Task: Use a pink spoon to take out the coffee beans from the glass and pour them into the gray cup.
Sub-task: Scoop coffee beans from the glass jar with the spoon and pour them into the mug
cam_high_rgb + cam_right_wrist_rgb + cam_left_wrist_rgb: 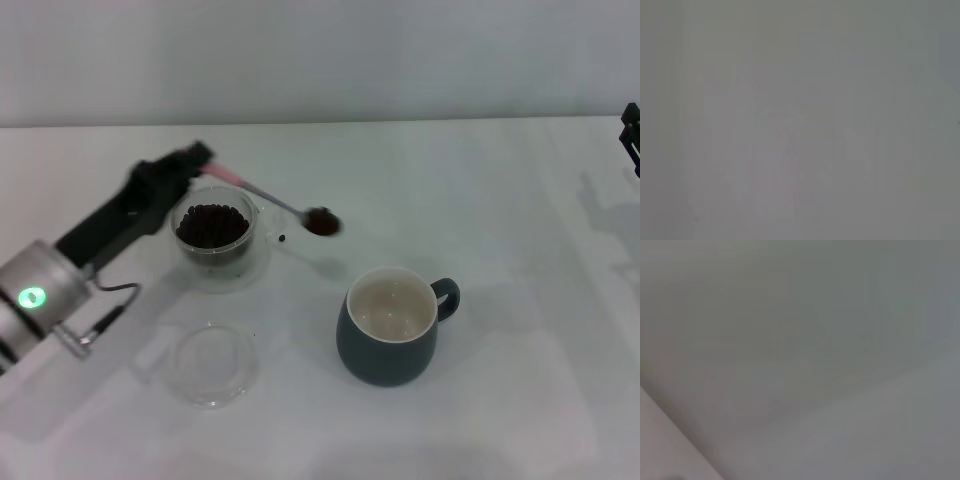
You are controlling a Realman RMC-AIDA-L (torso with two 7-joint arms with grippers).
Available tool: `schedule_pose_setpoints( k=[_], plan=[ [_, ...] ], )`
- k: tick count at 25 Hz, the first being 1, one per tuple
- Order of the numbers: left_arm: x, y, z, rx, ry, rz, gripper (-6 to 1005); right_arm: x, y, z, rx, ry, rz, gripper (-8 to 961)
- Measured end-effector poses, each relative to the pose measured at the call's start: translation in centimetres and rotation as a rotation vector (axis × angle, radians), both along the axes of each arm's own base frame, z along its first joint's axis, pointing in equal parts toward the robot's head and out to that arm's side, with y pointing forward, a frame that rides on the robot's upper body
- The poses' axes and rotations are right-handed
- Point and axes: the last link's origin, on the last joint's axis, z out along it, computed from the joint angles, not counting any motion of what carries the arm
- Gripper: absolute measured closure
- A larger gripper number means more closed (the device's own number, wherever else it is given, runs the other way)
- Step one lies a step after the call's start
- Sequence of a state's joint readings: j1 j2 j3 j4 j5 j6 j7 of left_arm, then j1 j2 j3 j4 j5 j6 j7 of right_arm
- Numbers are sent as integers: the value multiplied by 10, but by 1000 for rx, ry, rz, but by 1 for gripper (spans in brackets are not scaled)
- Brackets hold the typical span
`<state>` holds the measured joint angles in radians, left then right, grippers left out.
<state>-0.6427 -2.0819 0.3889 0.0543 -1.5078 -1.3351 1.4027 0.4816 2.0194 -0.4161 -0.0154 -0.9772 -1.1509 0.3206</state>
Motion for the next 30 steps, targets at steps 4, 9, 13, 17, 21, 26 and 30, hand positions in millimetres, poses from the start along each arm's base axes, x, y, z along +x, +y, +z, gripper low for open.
schedule_pose_setpoints(
  k=[4,9,13,17,21,26,30],
  plan=[
    [15,3,-11,-54,35,-66,865,0,0,0,-2,-2,1,302],
    [30,7,-16,-67,128,-187,865,1,0,1,-2,-5,-2,302],
    [37,9,-18,-39,214,-290,865,4,-3,1,0,-5,-10,302],
    [46,9,-21,10,302,-411,863,5,-4,2,2,-4,-15,303],
    [57,6,-23,57,378,-571,864,6,-6,1,1,-1,-20,303],
    [61,2,-24,106,432,-679,864,7,-7,0,0,1,-24,302],
    [60,-1,-23,126,429,-697,863,8,-8,-1,-1,2,-26,303]
  ],
)
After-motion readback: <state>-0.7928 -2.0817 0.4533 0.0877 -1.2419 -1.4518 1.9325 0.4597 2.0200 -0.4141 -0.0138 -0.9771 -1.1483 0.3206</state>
